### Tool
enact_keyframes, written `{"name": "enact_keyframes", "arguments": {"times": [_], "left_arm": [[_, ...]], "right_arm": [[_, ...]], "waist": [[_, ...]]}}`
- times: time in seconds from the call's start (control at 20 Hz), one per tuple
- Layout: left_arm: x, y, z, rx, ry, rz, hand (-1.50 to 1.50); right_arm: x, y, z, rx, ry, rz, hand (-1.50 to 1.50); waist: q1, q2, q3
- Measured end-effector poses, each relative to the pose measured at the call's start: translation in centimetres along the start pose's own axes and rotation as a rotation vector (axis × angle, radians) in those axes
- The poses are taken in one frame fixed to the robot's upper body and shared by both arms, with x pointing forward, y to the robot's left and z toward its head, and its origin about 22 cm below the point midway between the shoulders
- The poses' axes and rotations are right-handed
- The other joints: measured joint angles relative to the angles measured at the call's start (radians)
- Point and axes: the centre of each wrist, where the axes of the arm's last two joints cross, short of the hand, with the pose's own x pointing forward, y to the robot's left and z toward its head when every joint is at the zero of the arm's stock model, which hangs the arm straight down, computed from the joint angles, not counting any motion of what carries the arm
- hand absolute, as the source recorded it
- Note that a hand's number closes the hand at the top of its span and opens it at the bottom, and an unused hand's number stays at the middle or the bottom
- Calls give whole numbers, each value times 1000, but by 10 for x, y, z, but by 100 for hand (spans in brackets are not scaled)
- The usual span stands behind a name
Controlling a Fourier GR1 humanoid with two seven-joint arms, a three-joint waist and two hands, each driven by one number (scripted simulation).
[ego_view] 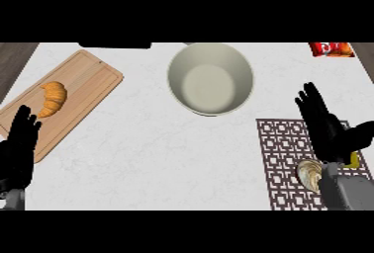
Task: Pick the cupcake from the placemat and place it in the bowl
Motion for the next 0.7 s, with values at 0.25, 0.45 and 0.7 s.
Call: {"name": "enact_keyframes", "arguments": {"times": [0.25, 0.45, 0.7], "left_arm": [[12, -2, -7, -48, -72, -39, 0], [20, -5, -9, -89, -118, -61, 0], [25, -11, -10, -138, -134, -62, 0]], "right_arm": [[61, -9, -14, 291, -255, 84, 150], [103, -48, -11, 381, -318, 486, -150], [77, -116, 37, 327, -321, 667, -150]], "waist": [[-24, -19, 10], [-65, -28, 4], [-79, -26, 12]]}}
